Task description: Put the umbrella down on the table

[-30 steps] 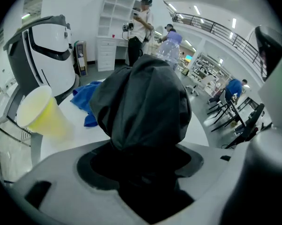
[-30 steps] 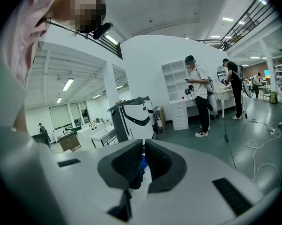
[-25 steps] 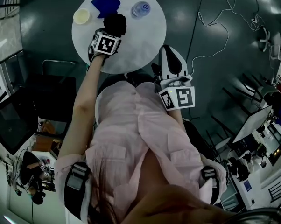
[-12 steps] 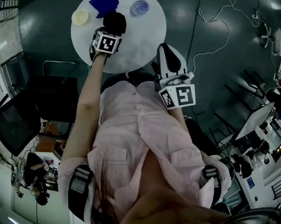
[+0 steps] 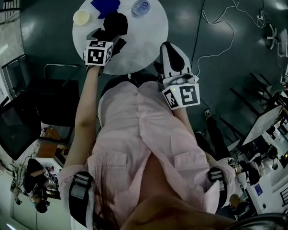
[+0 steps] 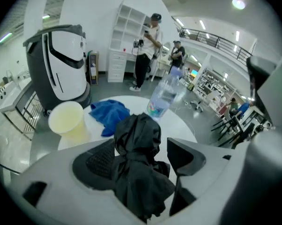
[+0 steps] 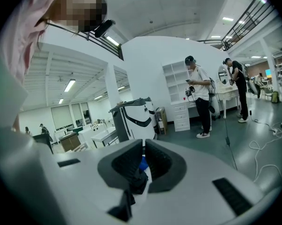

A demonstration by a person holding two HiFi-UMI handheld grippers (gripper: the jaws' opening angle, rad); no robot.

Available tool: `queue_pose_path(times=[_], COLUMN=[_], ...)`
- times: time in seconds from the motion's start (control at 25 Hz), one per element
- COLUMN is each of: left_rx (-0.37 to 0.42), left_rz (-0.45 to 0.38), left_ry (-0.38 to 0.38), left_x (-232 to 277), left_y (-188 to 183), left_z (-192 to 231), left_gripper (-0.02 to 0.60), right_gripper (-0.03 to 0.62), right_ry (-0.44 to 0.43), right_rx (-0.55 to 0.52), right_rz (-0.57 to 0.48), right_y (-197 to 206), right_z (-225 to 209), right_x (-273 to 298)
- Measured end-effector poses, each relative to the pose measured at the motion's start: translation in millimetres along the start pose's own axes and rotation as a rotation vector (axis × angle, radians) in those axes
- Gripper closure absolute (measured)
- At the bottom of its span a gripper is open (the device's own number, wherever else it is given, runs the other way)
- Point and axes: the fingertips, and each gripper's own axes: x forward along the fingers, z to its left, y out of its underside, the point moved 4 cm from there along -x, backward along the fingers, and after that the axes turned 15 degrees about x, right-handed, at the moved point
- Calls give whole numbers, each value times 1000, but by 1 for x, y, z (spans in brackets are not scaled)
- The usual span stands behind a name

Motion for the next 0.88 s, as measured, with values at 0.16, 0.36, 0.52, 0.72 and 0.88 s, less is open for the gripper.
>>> queue_pose_path(times=[0.16, 0.36, 0.52, 0.72, 0.88], left_rx=[-23, 20, 52, 46, -47], left_rz=[-219, -516, -693, -733, -740], left_ry=[-97, -257, -306, -364, -380], left_x=[-74, -176, -237, -277, -283], left_y=[-43, -88, -96, -74, -51], left_z=[-1, -20, -47, -71, -79], left_gripper=[300, 544, 561, 563, 563], right_gripper=[560, 560, 560, 560, 560], right_ry=[-38, -81, -116, -159, -185], right_rx=[-13, -25, -40, -57, -67], right_rz=[-10, -26, -42, -64, -70], right_y=[-4, -5, -6, -10, -9], right_z=[7, 17, 25, 33, 37], right_x=[0, -6, -13, -19, -22])
